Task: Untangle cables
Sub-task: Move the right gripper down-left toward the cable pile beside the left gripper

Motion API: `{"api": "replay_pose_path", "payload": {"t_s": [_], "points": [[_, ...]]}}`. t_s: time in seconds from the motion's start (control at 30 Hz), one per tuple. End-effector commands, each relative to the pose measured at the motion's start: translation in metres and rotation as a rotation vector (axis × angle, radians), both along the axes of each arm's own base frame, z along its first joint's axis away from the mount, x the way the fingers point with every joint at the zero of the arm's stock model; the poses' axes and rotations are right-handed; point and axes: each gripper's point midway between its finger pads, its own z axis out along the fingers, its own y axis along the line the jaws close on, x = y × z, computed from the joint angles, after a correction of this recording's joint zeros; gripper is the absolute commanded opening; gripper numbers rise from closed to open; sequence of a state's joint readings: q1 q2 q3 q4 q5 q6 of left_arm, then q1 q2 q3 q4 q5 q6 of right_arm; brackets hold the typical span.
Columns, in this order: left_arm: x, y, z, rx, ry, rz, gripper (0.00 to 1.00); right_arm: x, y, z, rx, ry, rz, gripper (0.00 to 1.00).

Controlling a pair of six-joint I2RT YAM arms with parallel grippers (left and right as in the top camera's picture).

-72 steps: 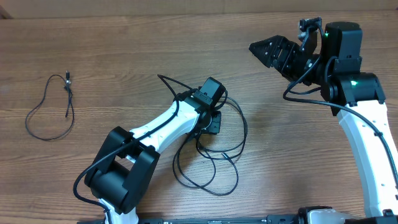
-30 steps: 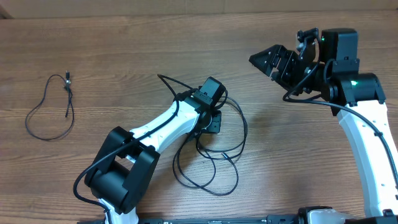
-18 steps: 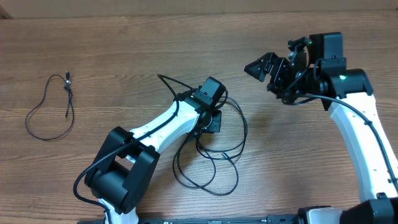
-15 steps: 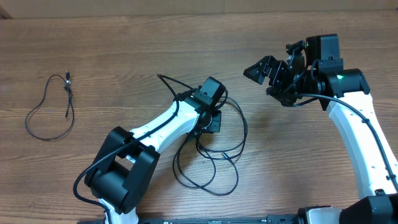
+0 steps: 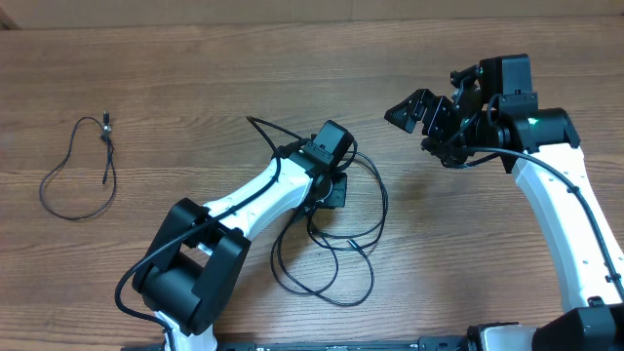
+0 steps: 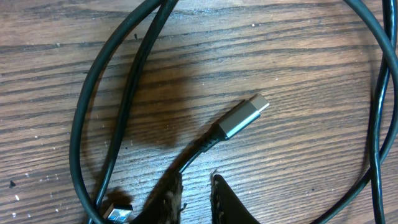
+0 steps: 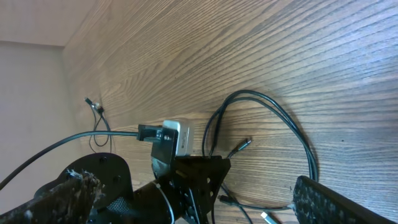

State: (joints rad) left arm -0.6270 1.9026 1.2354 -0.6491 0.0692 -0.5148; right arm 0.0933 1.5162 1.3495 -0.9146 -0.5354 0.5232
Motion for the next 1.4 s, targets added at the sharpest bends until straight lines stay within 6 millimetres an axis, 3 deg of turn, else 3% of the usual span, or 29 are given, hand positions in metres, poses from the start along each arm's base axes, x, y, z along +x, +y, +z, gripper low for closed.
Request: {"api": "replay_pose_path", "payload": {"t_s": [0.0, 0.37, 0.97, 1.37], "points": [[-0.002, 0.003, -0.006, 0.023, 0.002, -0.002, 0.18, -0.001, -0.001, -0.002, -0.012, 0.004, 0.001, 1.0], [-0.002, 0.004, -0.006, 0.026, -0.001, 0.0, 0.19, -0.021, -0.003, -0.013, -0.038, 0.086, 0.033, 1.0], [-0.002, 0.004, -0.006, 0.026, -0.001, -0.001, 0.22, -0.027, -0.002, -0.017, -0.05, 0.111, 0.035, 1.0], [-0.002, 0.004, -0.006, 0.026, 0.0, -0.001, 0.22, -0.033, 0.012, -0.023, -0.136, 0.099, 0.075, 1.0]]}}
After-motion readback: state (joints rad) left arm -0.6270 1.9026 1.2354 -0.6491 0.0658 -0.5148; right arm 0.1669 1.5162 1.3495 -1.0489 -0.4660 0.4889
